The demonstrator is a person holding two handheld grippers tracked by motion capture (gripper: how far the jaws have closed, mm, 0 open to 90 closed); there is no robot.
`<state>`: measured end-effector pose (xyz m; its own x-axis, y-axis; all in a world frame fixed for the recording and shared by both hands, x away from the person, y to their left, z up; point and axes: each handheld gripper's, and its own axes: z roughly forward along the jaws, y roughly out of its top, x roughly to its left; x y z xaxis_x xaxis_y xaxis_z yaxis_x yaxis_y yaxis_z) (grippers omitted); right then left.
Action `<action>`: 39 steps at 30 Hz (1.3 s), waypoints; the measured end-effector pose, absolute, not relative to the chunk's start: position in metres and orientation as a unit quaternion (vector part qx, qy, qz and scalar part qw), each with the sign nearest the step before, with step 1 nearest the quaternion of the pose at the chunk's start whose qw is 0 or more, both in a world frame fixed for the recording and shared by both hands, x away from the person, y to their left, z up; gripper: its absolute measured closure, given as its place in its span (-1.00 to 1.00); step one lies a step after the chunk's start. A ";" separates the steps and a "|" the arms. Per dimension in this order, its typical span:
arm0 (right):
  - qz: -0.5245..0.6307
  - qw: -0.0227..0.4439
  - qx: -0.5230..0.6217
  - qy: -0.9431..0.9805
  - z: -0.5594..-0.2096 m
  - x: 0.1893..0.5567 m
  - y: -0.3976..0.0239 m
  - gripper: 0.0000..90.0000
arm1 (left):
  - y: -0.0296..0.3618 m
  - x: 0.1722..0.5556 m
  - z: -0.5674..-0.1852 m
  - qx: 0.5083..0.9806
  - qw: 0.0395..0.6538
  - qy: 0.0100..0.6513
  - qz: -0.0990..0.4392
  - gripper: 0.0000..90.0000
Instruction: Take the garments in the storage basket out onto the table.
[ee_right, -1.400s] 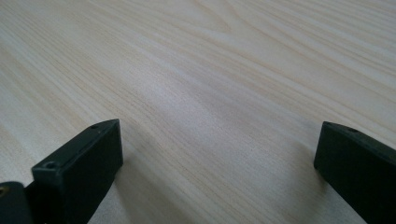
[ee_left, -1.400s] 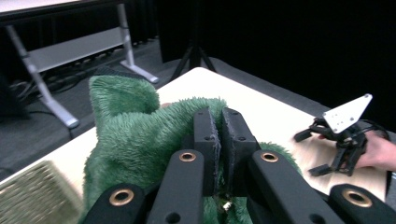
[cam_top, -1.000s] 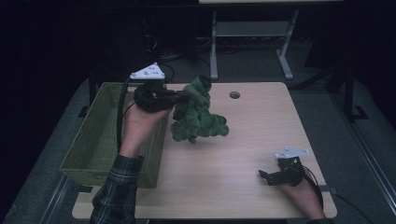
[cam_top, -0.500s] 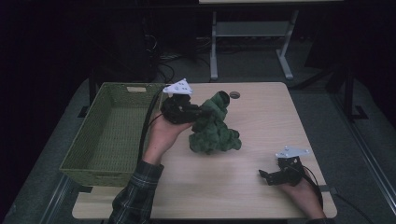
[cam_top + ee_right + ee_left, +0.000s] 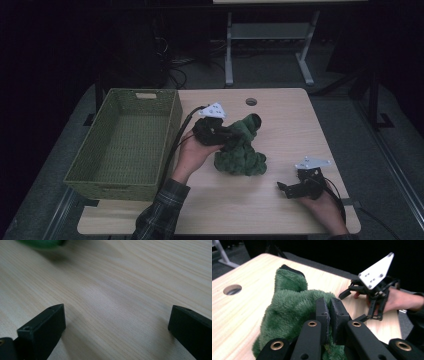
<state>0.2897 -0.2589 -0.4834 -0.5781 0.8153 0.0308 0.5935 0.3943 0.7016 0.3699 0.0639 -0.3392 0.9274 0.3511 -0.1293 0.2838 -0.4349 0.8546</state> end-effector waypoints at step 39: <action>0.343 0.160 0.431 0.819 -0.483 0.290 -0.259 -0.98 | 0.093 0.338 -0.396 0.870 0.435 0.230 0.022 -0.23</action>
<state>0.2896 -0.2588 -0.4833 -0.5771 0.8160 0.0331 0.5961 0.3932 0.7001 0.3384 0.0930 -0.3956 0.8932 0.4194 -0.1623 0.3815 -0.5155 0.7673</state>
